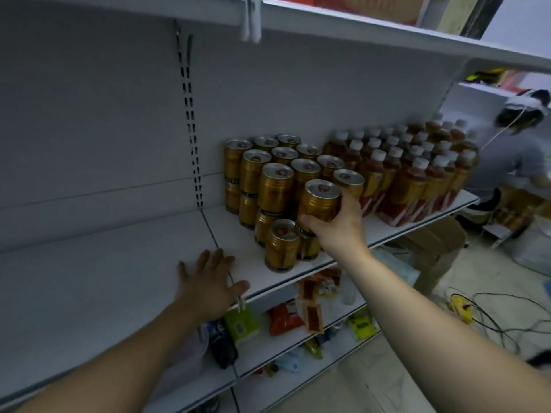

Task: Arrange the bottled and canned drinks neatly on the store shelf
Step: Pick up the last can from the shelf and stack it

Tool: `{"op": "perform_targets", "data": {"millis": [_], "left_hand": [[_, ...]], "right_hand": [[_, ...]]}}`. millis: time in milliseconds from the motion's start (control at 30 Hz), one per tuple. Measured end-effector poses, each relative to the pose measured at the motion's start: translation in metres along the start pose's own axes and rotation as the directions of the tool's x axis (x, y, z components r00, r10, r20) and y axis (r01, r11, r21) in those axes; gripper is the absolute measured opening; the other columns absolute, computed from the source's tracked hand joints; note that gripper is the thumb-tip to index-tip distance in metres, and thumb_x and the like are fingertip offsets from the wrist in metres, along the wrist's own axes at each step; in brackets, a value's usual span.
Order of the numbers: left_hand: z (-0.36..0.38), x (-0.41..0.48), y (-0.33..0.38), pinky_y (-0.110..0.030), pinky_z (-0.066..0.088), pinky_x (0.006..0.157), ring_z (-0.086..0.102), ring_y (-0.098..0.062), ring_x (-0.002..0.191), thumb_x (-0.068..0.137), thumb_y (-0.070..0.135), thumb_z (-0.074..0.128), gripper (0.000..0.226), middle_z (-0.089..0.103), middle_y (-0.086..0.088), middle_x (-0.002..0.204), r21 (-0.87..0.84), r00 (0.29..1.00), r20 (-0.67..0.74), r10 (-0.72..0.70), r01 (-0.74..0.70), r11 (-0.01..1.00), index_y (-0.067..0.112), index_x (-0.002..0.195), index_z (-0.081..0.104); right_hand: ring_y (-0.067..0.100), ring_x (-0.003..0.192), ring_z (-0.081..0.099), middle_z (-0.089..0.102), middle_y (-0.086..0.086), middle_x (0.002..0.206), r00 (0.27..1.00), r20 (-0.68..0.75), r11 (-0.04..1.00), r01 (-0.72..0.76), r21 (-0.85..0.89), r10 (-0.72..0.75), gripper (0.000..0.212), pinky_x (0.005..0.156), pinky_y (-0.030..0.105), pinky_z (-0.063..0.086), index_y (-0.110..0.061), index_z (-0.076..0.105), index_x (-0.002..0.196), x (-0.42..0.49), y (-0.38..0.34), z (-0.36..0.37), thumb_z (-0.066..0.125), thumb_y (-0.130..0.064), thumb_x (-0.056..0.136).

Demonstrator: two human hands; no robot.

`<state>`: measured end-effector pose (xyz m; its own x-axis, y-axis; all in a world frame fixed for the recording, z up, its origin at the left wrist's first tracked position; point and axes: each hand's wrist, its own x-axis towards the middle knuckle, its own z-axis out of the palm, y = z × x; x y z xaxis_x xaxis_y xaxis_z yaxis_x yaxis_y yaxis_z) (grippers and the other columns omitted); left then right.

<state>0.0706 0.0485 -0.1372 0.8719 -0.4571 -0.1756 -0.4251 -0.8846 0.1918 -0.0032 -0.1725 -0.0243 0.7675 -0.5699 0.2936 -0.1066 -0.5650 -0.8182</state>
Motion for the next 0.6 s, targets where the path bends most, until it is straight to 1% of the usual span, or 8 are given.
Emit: {"op": "perform_targets", "data": {"millis": [67,133,200,267,333,400,500,600], "left_hand": [[0.000,0.000,0.002,-0.057,-0.005,0.113,-0.006,-0.016,0.146,0.087,0.071,0.027,0.076,-0.004,0.008,0.160,-0.002,1.000,-0.015,-0.014,0.014,1.000,0.034,0.150,0.010],[0.001,-0.001,0.001,-0.055,-0.004,0.114,-0.003,-0.014,0.146,0.087,0.071,0.030,0.074,0.000,0.009,0.160,-0.019,0.999,-0.043,-0.034,0.033,0.999,0.034,0.150,0.014],[-0.001,-0.004,0.004,-0.053,-0.003,0.115,-0.001,-0.012,0.146,0.088,0.068,0.034,0.073,0.003,0.010,0.160,-0.045,0.997,-0.038,-0.073,0.071,0.996,0.033,0.149,0.018],[-0.005,-0.006,0.013,-0.051,0.000,0.117,0.004,-0.013,0.146,0.087,0.066,0.040,0.074,0.009,0.008,0.159,-0.094,0.990,-0.030,-0.138,0.135,0.986,0.030,0.149,0.022],[-0.010,-0.006,0.031,-0.046,0.012,0.117,0.019,-0.017,0.143,0.080,0.063,0.047,0.079,0.022,0.003,0.157,-0.288,0.973,-0.089,-0.213,0.179,0.941,0.025,0.147,0.028],[-0.018,-0.006,0.058,-0.035,0.022,0.115,0.029,-0.019,0.139,0.085,0.051,0.057,0.075,0.027,-0.002,0.154,-0.526,0.951,-0.190,-0.245,0.112,0.843,0.020,0.147,0.028],[-0.032,-0.006,0.099,-0.027,0.024,0.107,0.027,-0.017,0.139,0.086,0.038,0.064,0.078,0.026,-0.001,0.153,-0.653,0.915,-0.317,-0.250,-0.019,0.757,0.019,0.149,0.021],[-0.038,-0.002,0.124,-0.021,0.026,0.101,0.031,-0.006,0.127,0.081,0.030,0.071,0.084,0.031,0.008,0.138,-0.673,0.924,-0.319,-0.209,-0.066,0.737,0.021,0.148,0.021]], "right_hand": [[0.017,0.135,0.031,0.031,0.000,0.145,1.000,0.020,0.997,0.005,-0.074,-0.003,0.087,0.101,0.023,0.028,-0.025,0.030,0.144,0.006,0.008,-0.002,0.080,-0.035,0.075],[0.022,0.140,0.026,0.026,0.003,0.152,0.995,0.055,0.982,0.088,-0.169,-0.080,0.094,0.111,0.035,0.029,-0.026,0.020,0.149,0.014,0.014,-0.008,0.077,-0.044,0.076],[0.028,0.138,0.026,0.029,0.006,0.150,0.972,0.130,0.870,0.235,-0.434,-0.197,0.088,0.109,0.045,0.029,-0.025,0.026,0.148,0.022,0.014,-0.018,0.069,-0.056,0.077],[0.030,0.139,0.018,0.025,0.008,0.151,0.934,0.213,0.717,0.357,-0.598,-0.287,0.084,0.108,0.046,0.022,-0.025,0.030,0.146,0.031,0.017,-0.028,0.061,-0.065,0.078],[0.031,0.143,0.008,0.020,0.010,0.154,0.894,0.277,0.642,0.446,-0.623,-0.353,0.084,0.113,0.049,0.010,-0.025,0.033,0.144,0.041,0.021,-0.036,0.057,-0.069,0.077],[0.033,0.145,0.002,0.013,0.011,0.157,0.866,0.355,0.609,0.499,-0.616,-0.351,0.087,0.115,0.052,0.001,-0.027,0.031,0.145,0.054,0.023,-0.042,0.056,-0.073,0.075],[0.033,0.146,0.005,0.008,0.008,0.159,0.839,0.464,0.653,0.524,-0.547,-0.284,0.096,0.117,0.053,0.009,-0.030,0.022,0.148,0.071,0.021,-0.049,0.056,-0.077,0.071],[0.034,0.145,0.010,0.010,0.006,0.160,0.827,0.502,0.673,0.524,-0.522,-0.253,0.100,0.116,0.050,0.017,-0.027,0.017,0.150,0.078,0.022,-0.049,0.055,-0.077,0.073]]}}
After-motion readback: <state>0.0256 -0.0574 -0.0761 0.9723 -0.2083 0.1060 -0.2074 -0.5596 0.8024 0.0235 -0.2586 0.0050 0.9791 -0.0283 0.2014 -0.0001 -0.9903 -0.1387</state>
